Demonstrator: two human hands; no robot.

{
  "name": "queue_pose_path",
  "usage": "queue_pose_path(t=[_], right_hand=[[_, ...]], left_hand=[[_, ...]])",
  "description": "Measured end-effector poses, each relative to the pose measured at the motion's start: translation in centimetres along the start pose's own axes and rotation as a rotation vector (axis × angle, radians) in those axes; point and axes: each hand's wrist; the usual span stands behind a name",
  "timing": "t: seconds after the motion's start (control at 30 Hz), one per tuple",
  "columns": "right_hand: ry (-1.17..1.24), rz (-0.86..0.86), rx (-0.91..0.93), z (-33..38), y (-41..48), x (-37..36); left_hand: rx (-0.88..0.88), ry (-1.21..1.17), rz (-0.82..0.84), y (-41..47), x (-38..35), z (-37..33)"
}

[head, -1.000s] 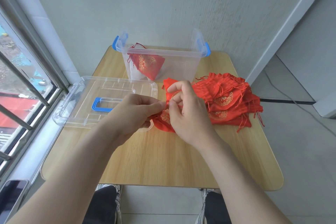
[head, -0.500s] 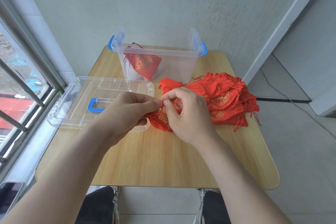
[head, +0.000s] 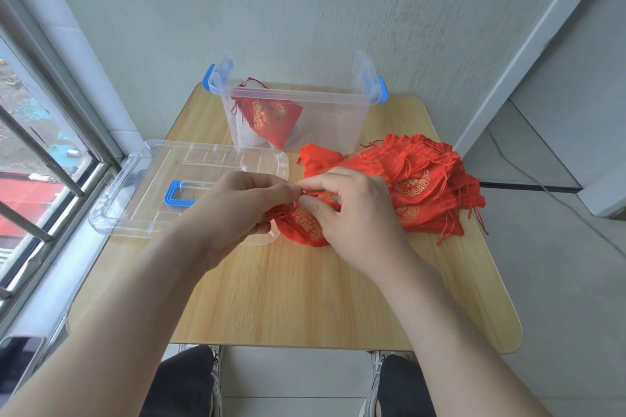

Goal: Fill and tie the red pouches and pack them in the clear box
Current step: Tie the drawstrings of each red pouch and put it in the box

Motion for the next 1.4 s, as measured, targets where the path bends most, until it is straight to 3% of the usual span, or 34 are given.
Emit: queue_pose_path(t=[0.13, 0.27, 0.6, 0.83, 1.07, 1.23, 1.4], right_hand=[[-0.120, 0.010, 0.051, 0.1, -0.1, -0.3], [-0.161, -0.027, -0.011, 0.6, -0.1, -1.0], [-0.160, -0.052, -0.055, 1.1, 0.1, -0.8], [0.319, 0.025, -0.367, 1.8, -0.6, 0.2], [1.161, 0.115, -0.734, 2.0, -0.7, -0.1], [1.260, 0.067, -0.822, 1.8, -0.3, -0.8], [1.152, 0.033, -0.788, 1.5, 0.0, -1.0]], left_hand=[[-0.028, 0.072, -0.028, -0.4, -0.2, -0.3], [-0.041, 0.101, -0.083, -0.5, -0.7, -0.3], [-0.221, 0.300, -0.240, -0.9, -1.4, -0.6], [-0.362, 0.474, -0.290, -1.3, -1.1, -0.3], [-0.440, 0.453, -0.320, -1.1, -1.8, 0.9], [-0.393, 0.444, -0.304, -1.0, -1.9, 1.0], [-0.345, 0.348, -0.271, -1.2, -1.9, 0.9]])
Point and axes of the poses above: each hand's wrist, its own y-axis towards the middle knuckle, its own x-axis out of the back of the hand, z = x × y, and after that the axes turned 7 degrees about z, right-handed
